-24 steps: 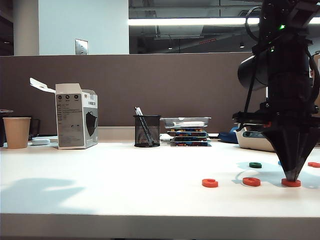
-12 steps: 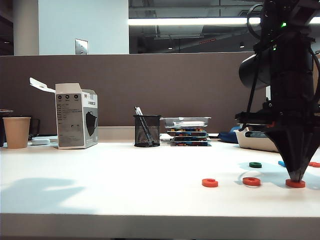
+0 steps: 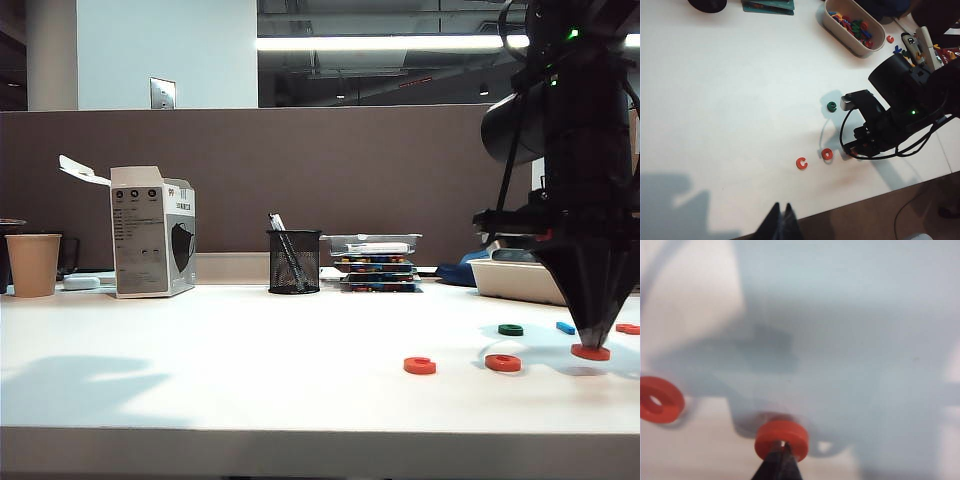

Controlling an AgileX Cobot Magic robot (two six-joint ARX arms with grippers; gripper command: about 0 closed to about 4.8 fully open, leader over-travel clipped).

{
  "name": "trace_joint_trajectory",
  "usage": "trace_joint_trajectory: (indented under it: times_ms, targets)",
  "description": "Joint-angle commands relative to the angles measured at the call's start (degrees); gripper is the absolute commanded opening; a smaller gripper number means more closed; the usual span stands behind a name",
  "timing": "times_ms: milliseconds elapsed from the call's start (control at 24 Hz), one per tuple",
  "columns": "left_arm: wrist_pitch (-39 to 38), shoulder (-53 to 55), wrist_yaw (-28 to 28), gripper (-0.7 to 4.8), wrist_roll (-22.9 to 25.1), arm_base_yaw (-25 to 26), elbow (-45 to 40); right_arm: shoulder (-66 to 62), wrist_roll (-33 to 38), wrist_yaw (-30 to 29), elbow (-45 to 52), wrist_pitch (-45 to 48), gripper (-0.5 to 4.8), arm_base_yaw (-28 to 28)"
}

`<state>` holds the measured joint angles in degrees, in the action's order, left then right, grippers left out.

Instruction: Select the appropriate letters from the row of letter magnets placed on the table to arrange into the word "cool".

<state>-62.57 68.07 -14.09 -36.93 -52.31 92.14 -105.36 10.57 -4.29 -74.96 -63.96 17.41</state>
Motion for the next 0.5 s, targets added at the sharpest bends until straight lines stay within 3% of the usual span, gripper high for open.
trace_joint_trajectory:
  times_ms: [42, 499]
  targets:
    - [0.52, -0.13, -0.09, -0.04, 0.26, -0.07, 0.22, 0.66, -0.15, 0.11, -0.24, -0.09, -0.09, 0.07]
    - [0.52, -0.13, -0.11, -0.04, 0.26, -0.07, 0.22, 0.70, -0.59, 0.11, -0.31, -0.87, -0.08, 0.07]
